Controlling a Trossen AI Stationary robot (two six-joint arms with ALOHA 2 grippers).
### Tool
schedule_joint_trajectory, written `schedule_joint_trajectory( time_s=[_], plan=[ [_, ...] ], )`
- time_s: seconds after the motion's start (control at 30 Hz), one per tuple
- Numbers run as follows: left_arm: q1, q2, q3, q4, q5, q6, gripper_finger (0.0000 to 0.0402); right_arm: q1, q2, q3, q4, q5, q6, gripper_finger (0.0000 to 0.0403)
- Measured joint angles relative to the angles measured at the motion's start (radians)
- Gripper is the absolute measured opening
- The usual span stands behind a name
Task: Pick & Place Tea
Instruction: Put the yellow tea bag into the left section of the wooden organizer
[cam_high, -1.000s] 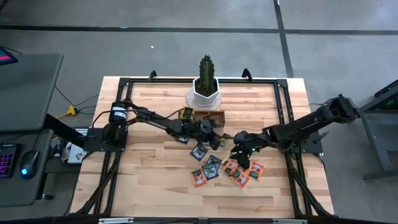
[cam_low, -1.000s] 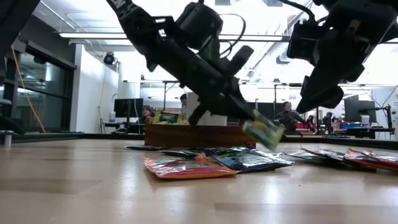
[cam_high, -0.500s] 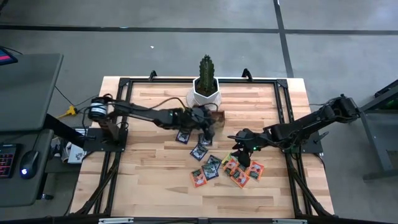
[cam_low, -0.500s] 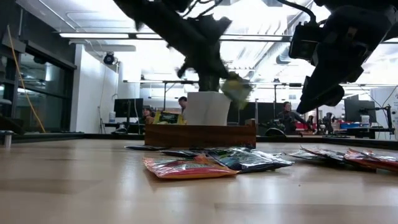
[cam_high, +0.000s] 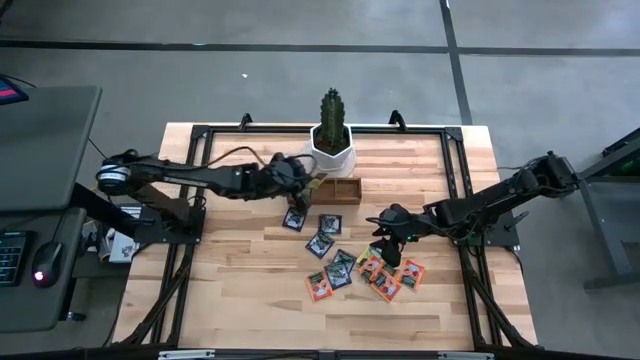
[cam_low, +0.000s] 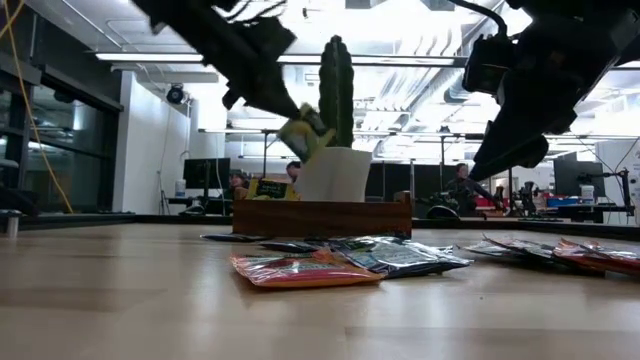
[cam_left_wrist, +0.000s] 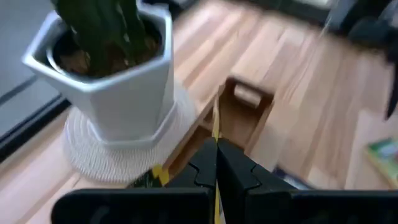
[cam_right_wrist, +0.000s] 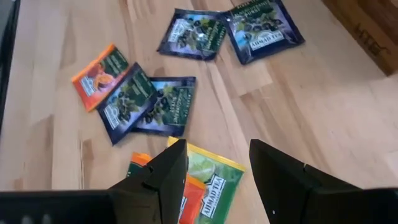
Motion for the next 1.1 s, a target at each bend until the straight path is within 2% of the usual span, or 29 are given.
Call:
schedule_joint_trajectory(
  time_s=[0.13,0.37,0.67,0.97,1.1],
  plan=[
    [0.000,-0.094,-0.169,0.152,-0.010,-0.040,0.0000,0.000,0.000,0.000,0.005,0.024,-0.004,0.0171],
    [-0.001,-0.108,-0.362,0.442,-0.006,-0.110,0.0000,0.000,0.000,0.000,0.005,0.027,-0.004,0.0171],
    [0.008,-0.090,-0.478,0.554,-0.029,-0.140,0.0000,0.000,0.000,0.000,0.013,0.027,0.003,0.0171],
    [0.106,-0.090,-0.525,0.663,0.078,-0.097,0.0000,0.000,0.000,0.000,0.019,0.040,0.004,0.0171],
    [0.151,-0.090,-0.525,0.674,0.180,-0.081,0.0000,0.000,0.000,0.000,0.020,0.060,0.004,0.0171]
  ],
)
